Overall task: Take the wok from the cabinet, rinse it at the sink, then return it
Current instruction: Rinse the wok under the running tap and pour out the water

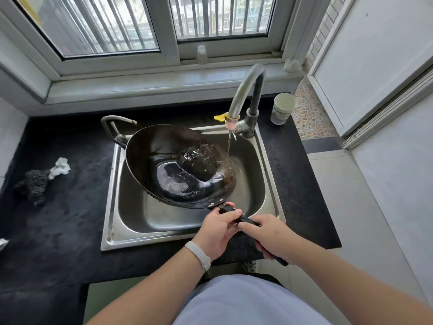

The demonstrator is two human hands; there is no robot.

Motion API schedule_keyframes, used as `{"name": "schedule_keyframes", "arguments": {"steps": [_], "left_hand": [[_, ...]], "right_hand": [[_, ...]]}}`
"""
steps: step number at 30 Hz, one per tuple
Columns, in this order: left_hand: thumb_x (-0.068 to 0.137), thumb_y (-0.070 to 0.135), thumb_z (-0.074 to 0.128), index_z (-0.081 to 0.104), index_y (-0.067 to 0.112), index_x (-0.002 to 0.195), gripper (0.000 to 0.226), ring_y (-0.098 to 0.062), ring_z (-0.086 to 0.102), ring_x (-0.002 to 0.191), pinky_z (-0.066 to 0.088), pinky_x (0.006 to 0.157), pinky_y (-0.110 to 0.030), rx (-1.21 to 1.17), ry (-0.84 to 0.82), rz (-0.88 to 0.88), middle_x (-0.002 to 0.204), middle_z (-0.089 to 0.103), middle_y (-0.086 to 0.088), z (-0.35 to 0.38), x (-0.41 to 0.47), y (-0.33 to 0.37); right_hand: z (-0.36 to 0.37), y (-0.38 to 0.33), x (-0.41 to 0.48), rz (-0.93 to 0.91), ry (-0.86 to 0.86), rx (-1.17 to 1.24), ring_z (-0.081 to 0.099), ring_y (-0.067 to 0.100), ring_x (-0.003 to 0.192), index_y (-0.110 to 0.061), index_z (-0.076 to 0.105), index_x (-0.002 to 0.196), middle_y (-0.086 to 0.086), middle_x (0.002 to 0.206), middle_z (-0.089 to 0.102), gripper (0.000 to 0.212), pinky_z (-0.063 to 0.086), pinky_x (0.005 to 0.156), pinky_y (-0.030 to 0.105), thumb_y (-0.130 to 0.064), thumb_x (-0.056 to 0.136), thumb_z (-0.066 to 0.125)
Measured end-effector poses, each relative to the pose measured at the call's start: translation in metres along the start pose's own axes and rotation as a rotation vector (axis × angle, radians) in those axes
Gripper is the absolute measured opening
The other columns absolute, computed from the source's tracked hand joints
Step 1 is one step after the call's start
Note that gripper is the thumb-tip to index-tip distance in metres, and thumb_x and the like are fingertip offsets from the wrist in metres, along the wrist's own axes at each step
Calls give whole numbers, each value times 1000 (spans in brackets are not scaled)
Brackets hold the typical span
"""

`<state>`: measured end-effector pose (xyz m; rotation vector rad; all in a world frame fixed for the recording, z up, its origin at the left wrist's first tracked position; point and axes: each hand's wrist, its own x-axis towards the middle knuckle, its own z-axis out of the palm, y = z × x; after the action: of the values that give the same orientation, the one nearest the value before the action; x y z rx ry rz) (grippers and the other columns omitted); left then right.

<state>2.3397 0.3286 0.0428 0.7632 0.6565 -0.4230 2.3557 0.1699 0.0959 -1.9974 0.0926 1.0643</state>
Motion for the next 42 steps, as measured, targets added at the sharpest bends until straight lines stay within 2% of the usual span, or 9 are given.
{"name": "schedule_keyframes", "arguments": {"steps": [6, 12, 18, 29, 38, 42], "left_hand": [[91, -4, 62, 57, 9, 98, 15, -21, 68, 76, 60, 75, -31, 17, -15, -47, 79, 70, -9, -3, -4, -14], [90, 1, 65, 59, 5, 101, 14, -25, 69, 86, 59, 79, -33, 62, -48, -110, 90, 69, -14, -3, -4, -24], [86, 6, 71, 61, 2, 111, 28, -30, 72, 96, 58, 79, -34, 99, -65, -170, 92, 75, -13, -1, 2, -34], [90, -1, 64, 57, 5, 105, 18, -23, 73, 80, 59, 69, -30, 102, -129, -187, 81, 73, -10, 12, -3, -38], [92, -6, 57, 58, 6, 110, 21, -22, 72, 82, 59, 68, -29, 31, -72, -144, 86, 72, -11, 2, -8, -27], [93, -10, 52, 54, 5, 114, 25, -25, 71, 85, 59, 71, -31, -32, -79, -96, 88, 71, -12, 1, -11, -16]], "right_hand": [[2, 10, -9, 51, -38, 63, 47, 16, 34, -21, 62, 82, -1, 47, 55, 30, 38, 40, 26, -47, 95, 55], [4, 20, -18, 117, -30, 148, 43, 15, 35, -10, 59, 86, 1, 47, 51, 36, 38, 37, 21, -45, 97, 57], [2, 30, -27, 148, 17, 127, 48, 14, 37, -3, 62, 96, 1, 49, 55, 44, 40, 37, 23, -47, 96, 56], [2, 42, -38, 145, 66, 161, 47, 13, 36, -15, 61, 86, 0, 49, 55, 33, 39, 37, 22, -45, 97, 55], [11, 32, -28, 47, 91, -8, 50, 17, 39, -3, 58, 91, 3, 53, 56, 42, 44, 43, 29, -44, 93, 59], [12, 23, -19, -65, 145, -144, 49, 5, 40, -13, 66, 90, -4, 55, 55, 32, 50, 46, 33, -44, 93, 60]]}}
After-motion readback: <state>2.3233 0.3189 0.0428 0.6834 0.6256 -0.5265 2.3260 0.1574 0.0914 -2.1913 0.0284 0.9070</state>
